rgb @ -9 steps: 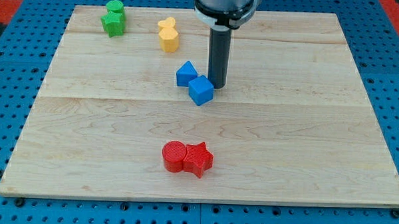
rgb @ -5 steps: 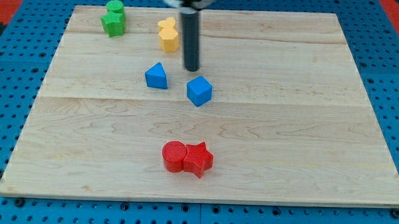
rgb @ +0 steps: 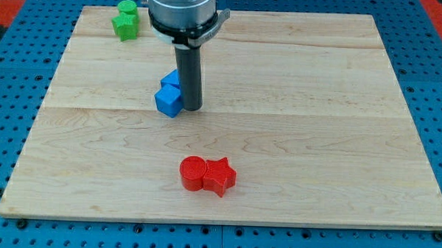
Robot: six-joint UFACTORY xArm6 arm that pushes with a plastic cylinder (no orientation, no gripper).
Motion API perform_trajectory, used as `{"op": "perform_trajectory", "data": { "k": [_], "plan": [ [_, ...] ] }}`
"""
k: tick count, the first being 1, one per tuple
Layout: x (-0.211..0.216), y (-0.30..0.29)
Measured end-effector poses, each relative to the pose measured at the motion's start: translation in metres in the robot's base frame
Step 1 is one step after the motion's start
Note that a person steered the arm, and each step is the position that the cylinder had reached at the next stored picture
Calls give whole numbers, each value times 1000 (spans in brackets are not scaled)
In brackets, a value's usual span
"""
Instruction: Push blue cube to the center left
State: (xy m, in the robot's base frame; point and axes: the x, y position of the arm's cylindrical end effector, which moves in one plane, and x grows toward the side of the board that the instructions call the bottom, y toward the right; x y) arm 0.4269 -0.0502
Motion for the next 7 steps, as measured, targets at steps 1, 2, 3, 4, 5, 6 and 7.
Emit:
{"op": "perform_trajectory", "data": {
  "k": [1,2,3,4,5,6,7],
  "plan": [
    [-9,-14],
    [-20,-24],
    [-43,-25],
    [-57,-33],
    [-52,-44],
    [-31,-21],
    [0,-38]
  ]
}}
